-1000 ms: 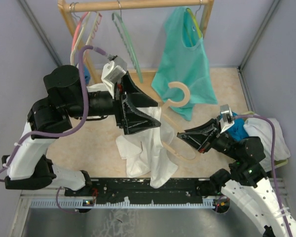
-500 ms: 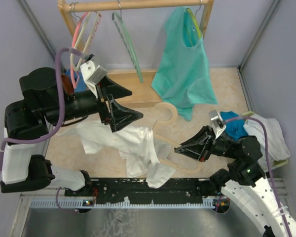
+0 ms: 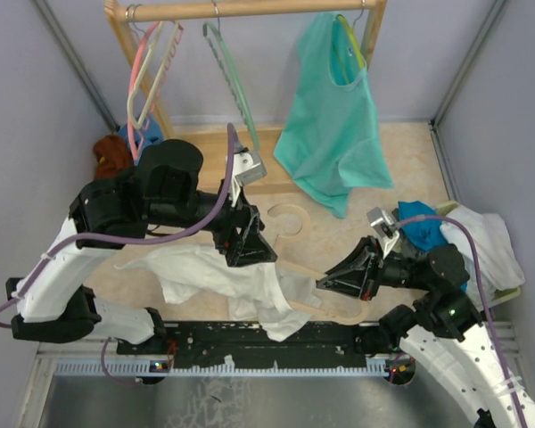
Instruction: Place the t-shirt on the hanger
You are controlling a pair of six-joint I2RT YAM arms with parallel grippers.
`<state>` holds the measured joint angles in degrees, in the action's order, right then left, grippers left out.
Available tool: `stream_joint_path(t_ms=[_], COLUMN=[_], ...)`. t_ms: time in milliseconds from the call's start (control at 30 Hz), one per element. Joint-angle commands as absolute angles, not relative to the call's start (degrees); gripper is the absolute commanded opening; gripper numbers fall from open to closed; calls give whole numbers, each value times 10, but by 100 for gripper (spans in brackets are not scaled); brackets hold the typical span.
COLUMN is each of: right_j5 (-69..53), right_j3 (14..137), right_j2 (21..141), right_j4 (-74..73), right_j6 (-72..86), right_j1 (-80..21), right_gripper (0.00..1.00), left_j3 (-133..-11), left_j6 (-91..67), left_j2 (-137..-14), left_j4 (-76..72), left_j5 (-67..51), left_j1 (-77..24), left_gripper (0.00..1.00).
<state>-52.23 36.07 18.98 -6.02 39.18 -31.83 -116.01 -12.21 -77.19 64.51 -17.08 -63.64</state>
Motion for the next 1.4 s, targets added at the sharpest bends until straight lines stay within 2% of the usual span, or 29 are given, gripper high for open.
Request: stream_joint_path(t_ms=[0, 467, 733, 800, 900, 1100, 1167, 1367], right_j5=[-528, -534, -545, -546, -545, -538, -535, -526], right_j3=[389, 400, 415, 416, 417, 418, 418, 426], right_j2=[175, 183, 205, 212, 220, 224, 225, 232], right_j4=[-56, -41, -7, 3, 20, 27, 29, 9], right_j6=[382, 381, 385, 387, 390, 386, 386, 377], right_j1=[-319, -318, -318, -318, -318, -318, -318, -318], right_gripper=[0, 0, 0, 0, 0, 0, 0, 0], left_j3=[-1153, -1070, -1046, -1045, -1048, -1049, -1054, -1081], left_j6=[-143, -165, -163, -163, -163, -164, -163, -156], left_j2=[-750, -713, -737, -742, -750, -756, -758, -764], left_j4=[663, 655, 627, 620, 614, 614, 617, 628], left_j5=[-203, -207, -235, -242, -252, -256, -250, -228], left_j1=[-639, -639, -639, -639, -639, -639, -639, -639], left_gripper=[85, 82, 71, 66, 53, 16, 0, 0])
